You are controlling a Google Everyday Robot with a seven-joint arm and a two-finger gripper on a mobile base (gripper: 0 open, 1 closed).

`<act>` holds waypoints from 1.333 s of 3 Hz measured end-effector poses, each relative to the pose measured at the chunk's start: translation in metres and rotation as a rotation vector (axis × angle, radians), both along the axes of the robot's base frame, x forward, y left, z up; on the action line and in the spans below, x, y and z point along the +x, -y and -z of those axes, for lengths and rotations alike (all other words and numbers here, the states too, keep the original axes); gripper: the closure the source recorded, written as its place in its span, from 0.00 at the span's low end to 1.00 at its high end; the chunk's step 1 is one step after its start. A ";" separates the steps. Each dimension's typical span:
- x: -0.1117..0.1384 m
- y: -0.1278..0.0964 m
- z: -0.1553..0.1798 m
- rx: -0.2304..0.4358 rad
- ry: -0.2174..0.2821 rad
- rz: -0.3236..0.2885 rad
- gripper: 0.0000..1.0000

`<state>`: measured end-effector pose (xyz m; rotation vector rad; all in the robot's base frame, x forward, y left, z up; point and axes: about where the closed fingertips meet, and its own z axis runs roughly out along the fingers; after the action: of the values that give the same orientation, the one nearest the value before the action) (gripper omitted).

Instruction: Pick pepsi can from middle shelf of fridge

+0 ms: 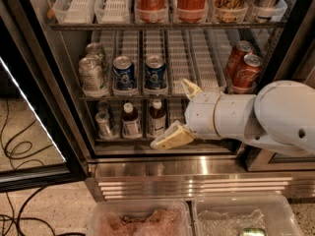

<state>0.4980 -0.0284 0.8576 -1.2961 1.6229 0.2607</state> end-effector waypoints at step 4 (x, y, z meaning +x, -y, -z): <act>0.026 -0.014 0.004 0.089 0.071 0.034 0.00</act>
Offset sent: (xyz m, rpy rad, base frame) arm 0.0171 0.0015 0.0042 0.0120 -0.0370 -0.0040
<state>0.5242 -0.0142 0.8540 -1.1971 1.5548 0.2604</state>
